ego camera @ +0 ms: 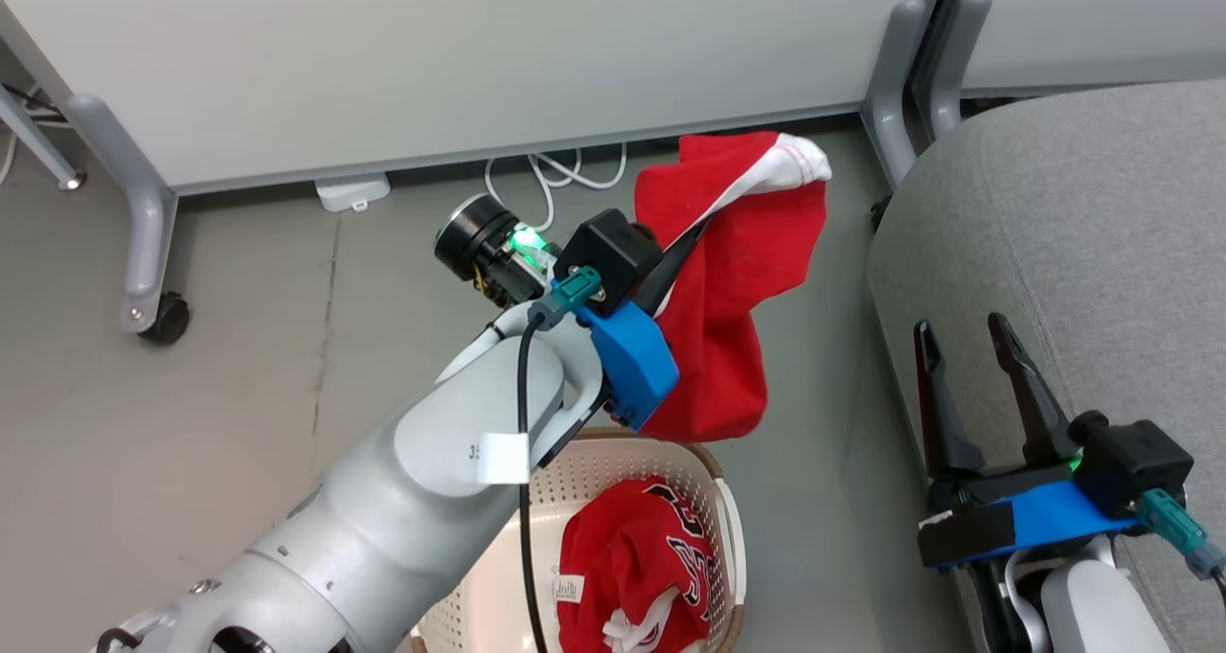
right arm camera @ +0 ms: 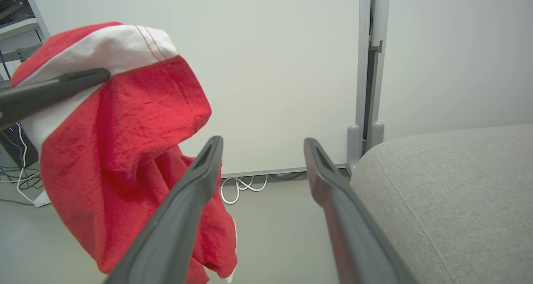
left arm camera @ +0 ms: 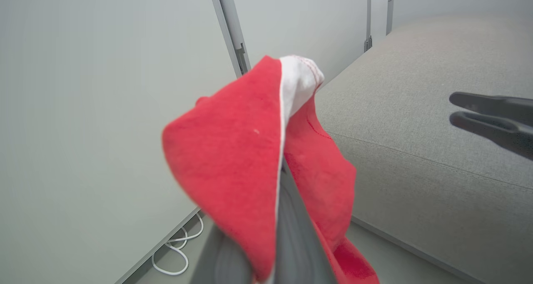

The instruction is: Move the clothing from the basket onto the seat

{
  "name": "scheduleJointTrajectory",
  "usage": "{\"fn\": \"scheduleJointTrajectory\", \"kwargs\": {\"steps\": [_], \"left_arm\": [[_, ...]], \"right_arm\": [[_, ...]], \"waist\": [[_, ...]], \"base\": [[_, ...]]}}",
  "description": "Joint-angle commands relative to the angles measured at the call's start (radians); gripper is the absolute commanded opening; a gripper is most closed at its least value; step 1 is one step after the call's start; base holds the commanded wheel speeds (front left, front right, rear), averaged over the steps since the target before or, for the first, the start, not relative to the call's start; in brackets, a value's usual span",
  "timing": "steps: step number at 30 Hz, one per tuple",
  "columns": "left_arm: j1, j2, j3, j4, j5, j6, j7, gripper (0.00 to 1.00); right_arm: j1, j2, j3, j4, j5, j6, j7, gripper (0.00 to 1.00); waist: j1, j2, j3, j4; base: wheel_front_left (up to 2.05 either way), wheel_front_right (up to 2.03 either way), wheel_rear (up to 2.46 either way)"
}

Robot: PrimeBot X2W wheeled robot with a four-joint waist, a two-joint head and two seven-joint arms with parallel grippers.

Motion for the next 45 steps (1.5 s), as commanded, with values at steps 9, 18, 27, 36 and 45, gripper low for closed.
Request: {"fn": "scheduleJointTrajectory", "kwargs": {"steps": [9, 18, 27, 36, 45], "left_arm": [[-0.072, -0.016, -0.002, -0.022, -0.005, -0.006, 0.001, 0.00], [-0.092, -0.023, -0.017, -0.022, -0.016, -0.009, 0.012, 0.00], [-0.094, -0.025, -0.025, -0.012, -0.022, -0.004, 0.008, 0.00], [-0.109, -0.026, -0.032, -0.012, -0.024, -0.001, 0.004, 0.00], [-0.127, -0.029, -0.044, -0.023, -0.025, 0.002, 0.003, 0.00]], "right_arm": [[0.038, -0.004, 0.002, 0.006, 0.019, 0.000, -0.004, 1.00], [0.055, -0.004, 0.002, -0.002, 0.021, 0.000, -0.004, 1.00], [0.038, -0.004, 0.047, -0.015, 0.010, 0.000, -0.004, 1.00], [-0.018, -0.004, 0.189, -0.003, -0.013, 0.000, -0.004, 1.00], [-0.088, -0.004, 0.272, 0.039, -0.020, 0.000, -0.004, 1.00]], "waist": [[0.0002, 0.0000, -0.054, -0.002], [0.0002, 0.0000, -0.068, -0.007], [0.0002, 0.0000, -0.055, -0.006], [0.0002, 0.0000, -0.033, 0.002], [0.0002, 0.0000, -0.014, 0.027]], "base": [[0.00, 0.00, 0.00], [0.00, 0.00, 0.00], [0.00, 0.00, 0.00], [0.00, 0.00, 0.00], [0.00, 0.00, 0.00]]}}
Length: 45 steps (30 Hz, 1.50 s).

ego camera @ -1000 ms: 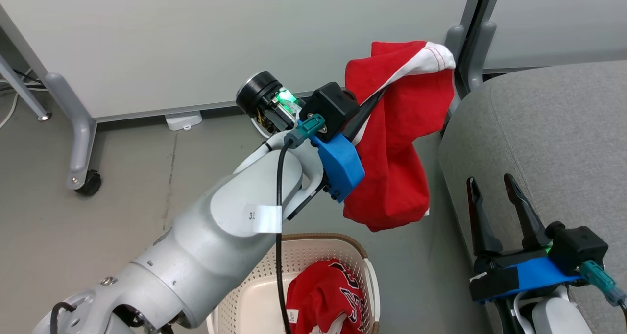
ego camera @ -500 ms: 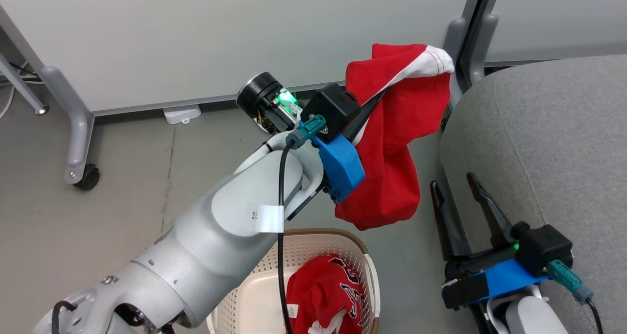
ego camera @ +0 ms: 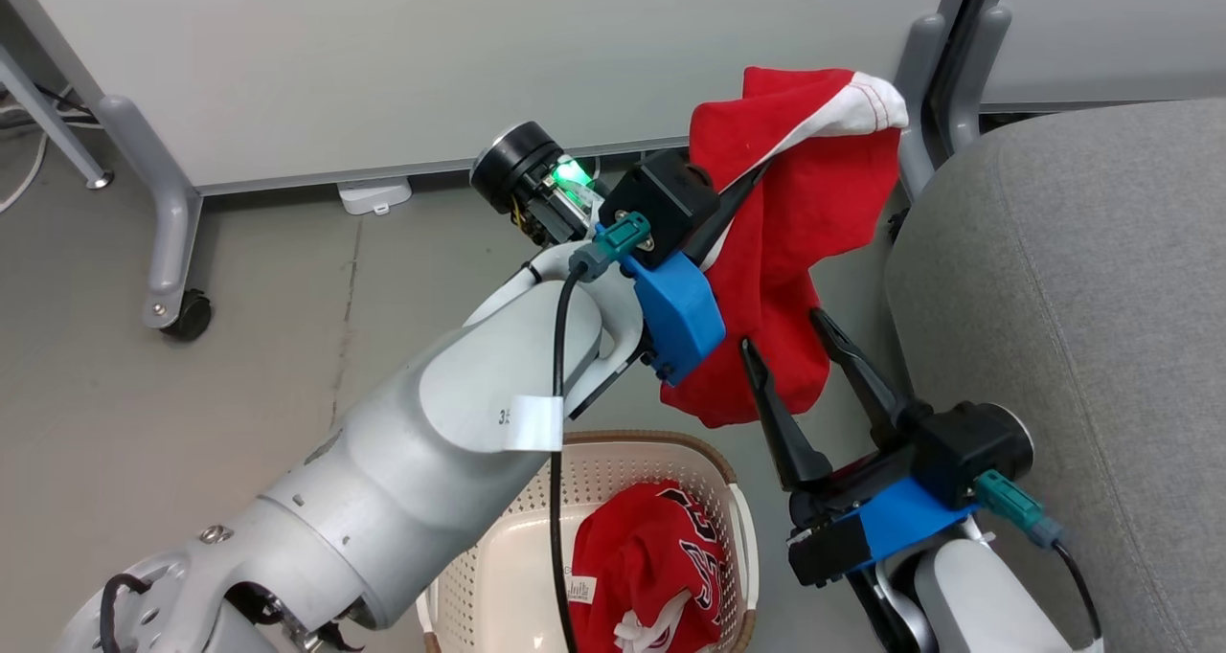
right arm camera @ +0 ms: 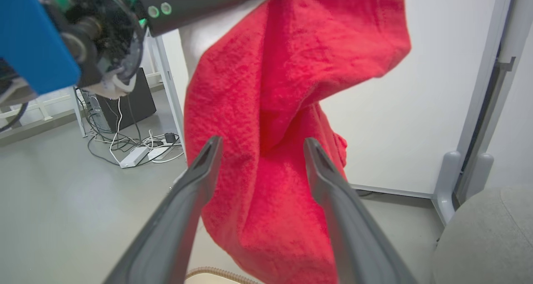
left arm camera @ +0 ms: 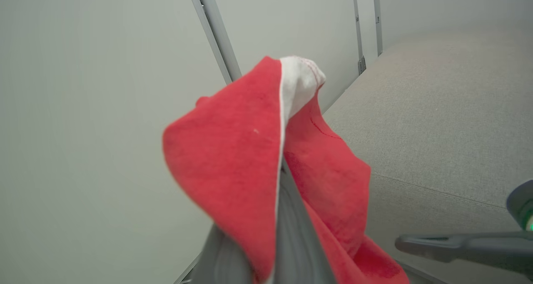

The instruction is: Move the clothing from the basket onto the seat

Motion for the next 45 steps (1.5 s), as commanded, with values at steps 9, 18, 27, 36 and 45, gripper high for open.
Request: {"fn": "scheduleJointTrajectory", "kwargs": {"steps": [9, 18, 27, 36, 45], "left_arm": [[-0.034, -0.003, -0.023, -0.025, -0.011, 0.012, -0.007, 0.00], [-0.042, -0.003, -0.044, -0.046, -0.031, 0.023, -0.006, 0.00], [-0.056, -0.003, -0.074, -0.077, -0.055, 0.040, -0.007, 0.00], [-0.070, -0.003, -0.101, -0.093, -0.080, 0.053, -0.009, 0.00], [-0.077, -0.004, -0.113, -0.090, -0.095, 0.061, -0.011, 0.00]], "right_arm": [[-0.106, -0.004, 0.067, 0.099, -0.011, 0.000, -0.004, 1.00], [-0.153, -0.004, 0.102, 0.132, 0.004, 0.000, -0.004, 1.00], [-0.211, -0.004, 0.115, 0.178, 0.024, 0.000, -0.004, 1.00], [-0.261, -0.004, 0.109, 0.237, 0.028, 0.000, -0.004, 0.00], [-0.269, -0.004, 0.117, 0.246, 0.034, 0.000, -0.004, 0.00]], "waist": [[0.0000, -0.0001, 0.020, 0.026], [0.0000, -0.0001, 0.029, 0.040], [0.0000, -0.0001, 0.038, 0.048], [0.0000, -0.0001, 0.044, 0.055], [0.0000, -0.0001, 0.042, 0.055]], "base": [[0.00, 0.00, 0.00], [0.00, 0.00, 0.00], [0.00, 0.00, 0.00], [0.00, 0.00, 0.00], [0.00, 0.00, 0.00]]}}
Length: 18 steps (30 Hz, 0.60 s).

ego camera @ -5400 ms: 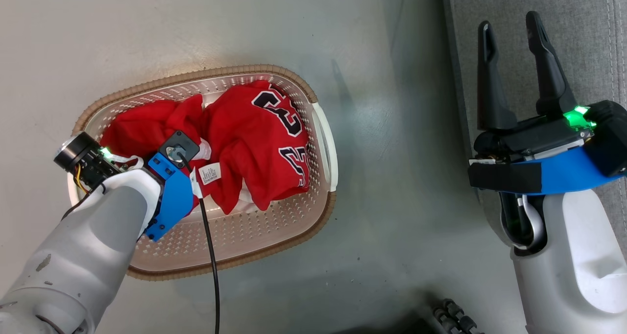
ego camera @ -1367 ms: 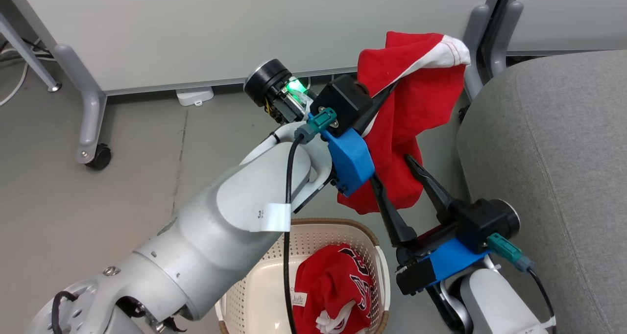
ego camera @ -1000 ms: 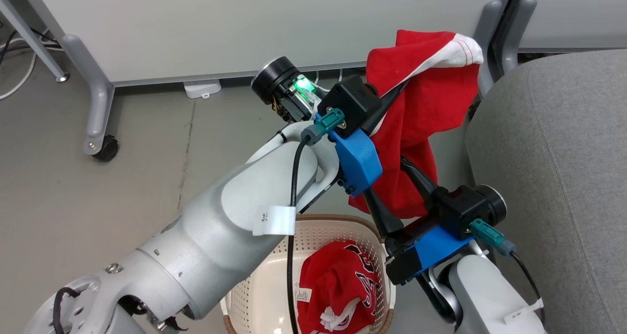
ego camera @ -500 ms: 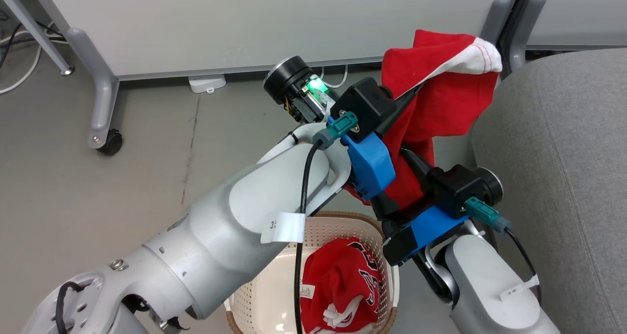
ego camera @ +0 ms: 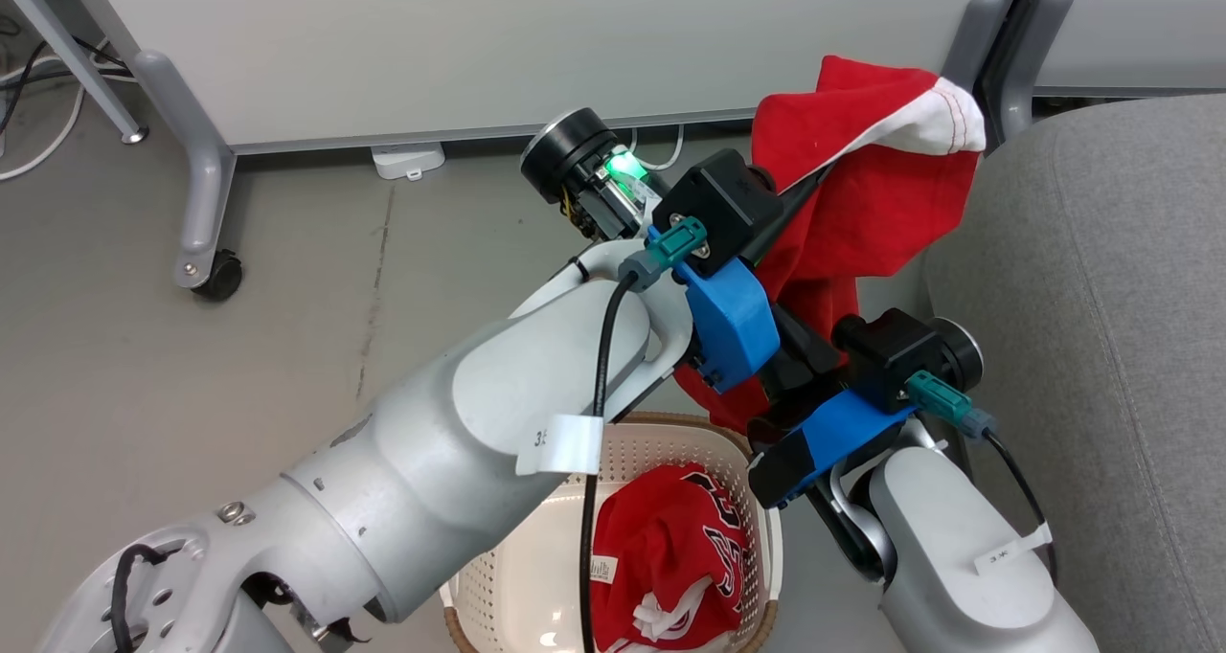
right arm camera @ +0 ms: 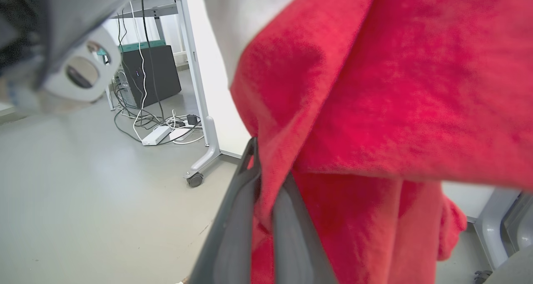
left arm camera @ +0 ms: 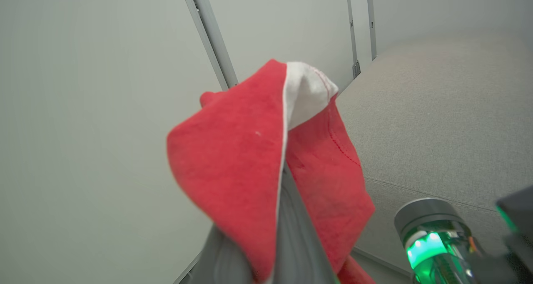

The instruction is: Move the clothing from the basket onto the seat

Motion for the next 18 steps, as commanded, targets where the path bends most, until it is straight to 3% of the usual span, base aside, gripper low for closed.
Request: {"fn": "scheduleJointTrajectory", "kwargs": {"steps": [1, 18], "left_arm": [[-0.018, -0.001, 0.001, 0.000, -0.003, 0.003, -0.005, 0.00], [-0.020, -0.001, -0.019, 0.004, -0.022, 0.007, -0.008, 0.00]], "right_arm": [[-0.017, -0.004, 0.002, 0.002, 0.003, 0.000, -0.003, 0.00], [-0.004, -0.004, 0.009, 0.002, 0.002, 0.000, -0.003, 0.00]], "waist": [[-0.0001, 0.0000, -0.001, -0.001], [-0.0001, 0.0000, -0.010, -0.003]], "base": [[0.00, 0.00, 0.00], [0.00, 0.00, 0.00]]}}
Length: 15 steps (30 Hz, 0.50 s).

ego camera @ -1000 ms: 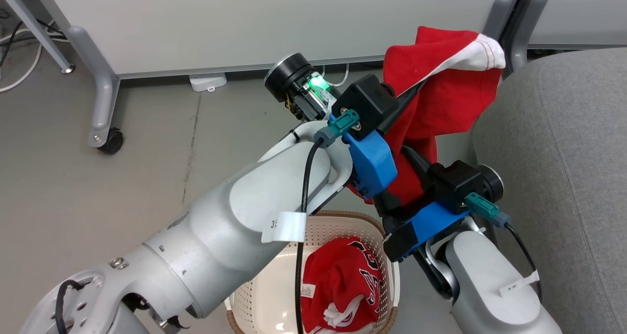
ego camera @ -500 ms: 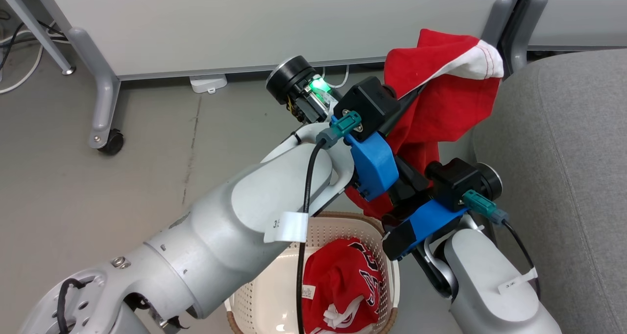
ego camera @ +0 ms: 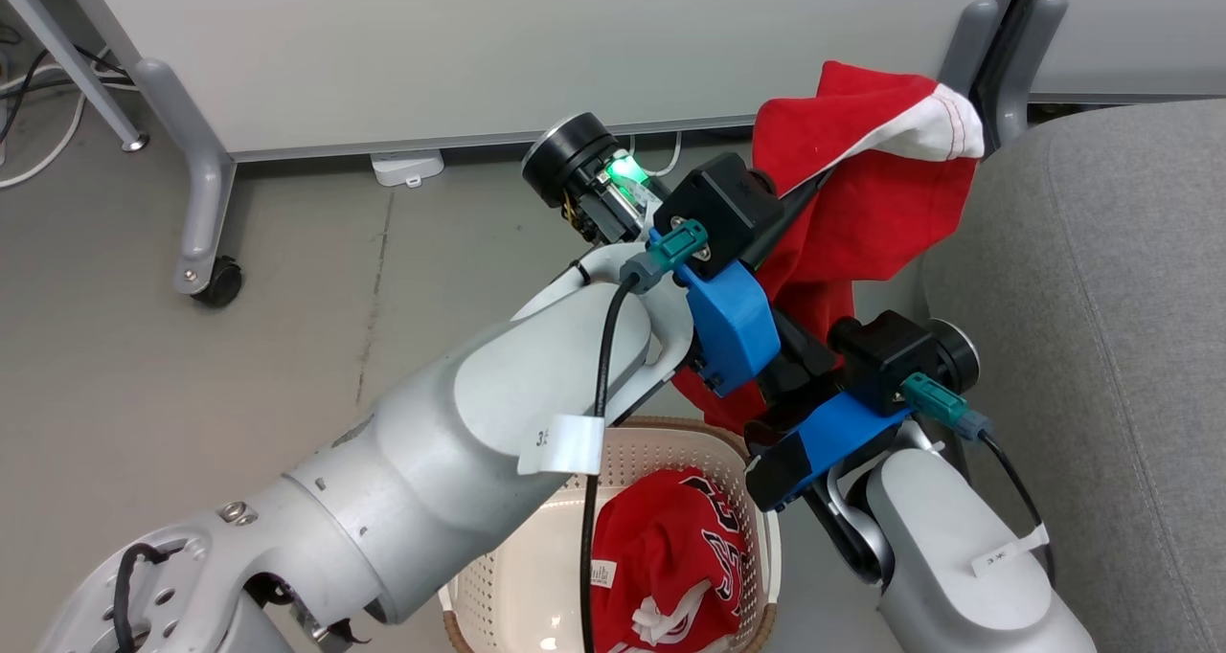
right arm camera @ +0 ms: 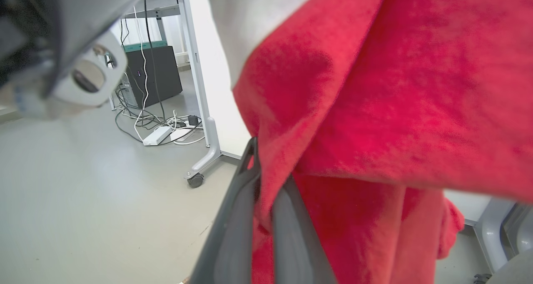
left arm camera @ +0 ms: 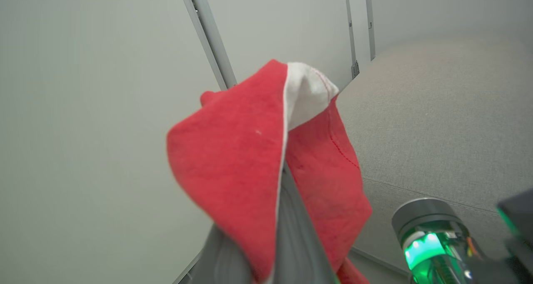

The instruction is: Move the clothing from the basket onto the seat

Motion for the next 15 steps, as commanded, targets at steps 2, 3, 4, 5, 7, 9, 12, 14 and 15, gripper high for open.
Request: {"fn": "scheduleJointTrajectory", "kwargs": {"steps": [2, 3, 4, 5, 7, 9, 12, 14, 15], "left_arm": [[-0.019, -0.001, -0.004, 0.003, -0.006, 0.005, -0.007, 0.00], [-0.019, -0.001, -0.005, 0.003, -0.007, 0.006, -0.007, 0.00], [-0.018, -0.001, -0.005, 0.004, -0.008, 0.007, -0.007, 0.23], [-0.018, -0.001, -0.004, 0.004, -0.007, 0.008, -0.006, 1.00], [-0.019, -0.001, -0.003, 0.001, -0.005, 0.012, -0.006, 1.00], [-0.019, -0.001, -0.002, -0.003, 0.001, 0.017, -0.006, 1.00], [-0.015, -0.001, 0.003, -0.009, 0.009, 0.020, -0.006, 1.00], [-0.014, 0.000, 0.005, -0.010, 0.011, 0.021, -0.006, 1.00], [-0.015, 0.000, 0.007, -0.010, 0.014, 0.021, -0.006, 1.00]], "right_arm": [[-0.004, -0.004, 0.003, 0.002, 0.003, 0.000, -0.004, 0.00], [-0.003, -0.004, 0.004, 0.002, 0.004, 0.000, -0.004, 0.00], [-0.003, -0.004, 0.004, 0.001, 0.005, 0.000, -0.004, 0.00], [-0.002, -0.004, 0.005, 0.001, 0.006, 0.000, -0.004, 0.00], [0.001, -0.004, 0.005, 0.000, 0.005, 0.000, -0.004, 0.00], [0.003, -0.004, 0.005, 0.000, 0.005, 0.000, -0.004, 0.00], [0.005, -0.004, 0.005, -0.002, 0.005, 0.000, -0.004, 0.00], [0.004, -0.004, 0.005, -0.004, 0.005, 0.000, -0.004, 0.00], [0.004, -0.004, 0.005, -0.005, 0.005, 0.000, -0.004, 0.00]], "waist": [[0.0000, 0.0000, -0.001, 0.000], [0.0000, 0.0000, -0.001, 0.000], [0.0000, 0.0000, -0.002, -0.001], [0.0000, 0.0000, -0.003, -0.001], [0.0000, 0.0000, -0.003, -0.002], [0.0000, 0.0000, -0.004, -0.003], [0.0000, 0.0000, -0.004, -0.004], [0.0000, 0.0000, -0.002, -0.005], [0.0000, 0.0000, -0.001, -0.006]], "base": [[0.00, 0.00, 0.00], [0.00, 0.00, 0.00], [0.00, 0.00, 0.00], [0.00, 0.00, 0.00], [0.00, 0.00, 0.00], [0.00, 0.00, 0.00], [0.00, 0.00, 0.00], [0.00, 0.00, 0.00], [0.00, 0.00, 0.00]]}}
